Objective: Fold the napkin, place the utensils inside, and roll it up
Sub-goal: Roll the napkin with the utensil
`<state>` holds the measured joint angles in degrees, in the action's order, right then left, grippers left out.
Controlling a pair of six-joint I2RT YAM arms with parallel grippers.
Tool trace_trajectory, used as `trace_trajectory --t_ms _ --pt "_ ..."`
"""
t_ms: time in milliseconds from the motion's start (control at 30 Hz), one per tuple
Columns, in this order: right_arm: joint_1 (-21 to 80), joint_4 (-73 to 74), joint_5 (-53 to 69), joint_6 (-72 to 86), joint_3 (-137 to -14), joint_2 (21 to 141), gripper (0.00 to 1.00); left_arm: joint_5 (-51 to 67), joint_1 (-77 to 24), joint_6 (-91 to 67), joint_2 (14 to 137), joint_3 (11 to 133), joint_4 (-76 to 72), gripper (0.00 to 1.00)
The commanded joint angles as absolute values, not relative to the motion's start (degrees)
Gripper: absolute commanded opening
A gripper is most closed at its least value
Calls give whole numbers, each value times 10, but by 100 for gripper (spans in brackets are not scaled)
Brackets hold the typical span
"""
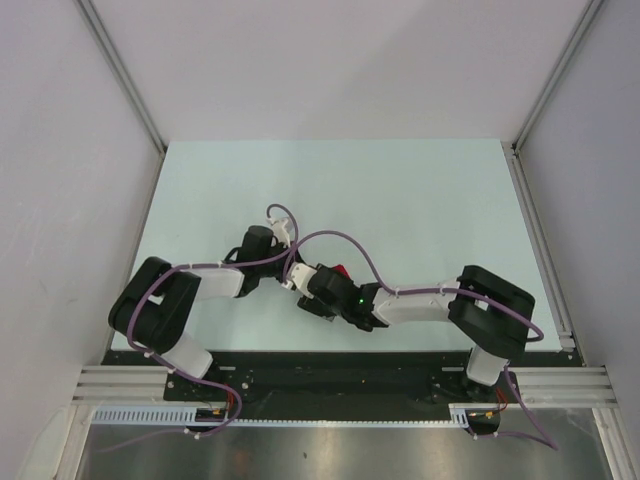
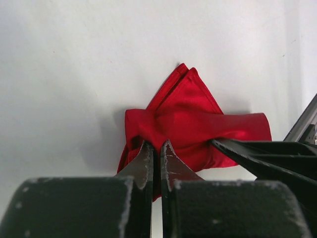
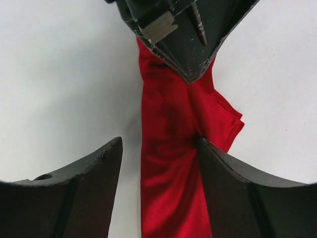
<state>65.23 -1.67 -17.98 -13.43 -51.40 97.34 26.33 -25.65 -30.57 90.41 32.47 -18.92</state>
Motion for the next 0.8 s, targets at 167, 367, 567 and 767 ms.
trace_trajectory --t_ms 167,367,567,767 --pt "659 -75 -325 -183 -526 1027 65 277 -256 -283 918 338 -140 0" --pt "675 -99 -314 -216 -503 993 66 279 -255 -276 921 346 -130 0" --pt "677 -96 -308 -225 -504 982 70 280 -255 -267 918 350 -122 0" --pt "675 -94 -315 -238 -512 1001 76 279 -255 -260 912 349 -115 0"
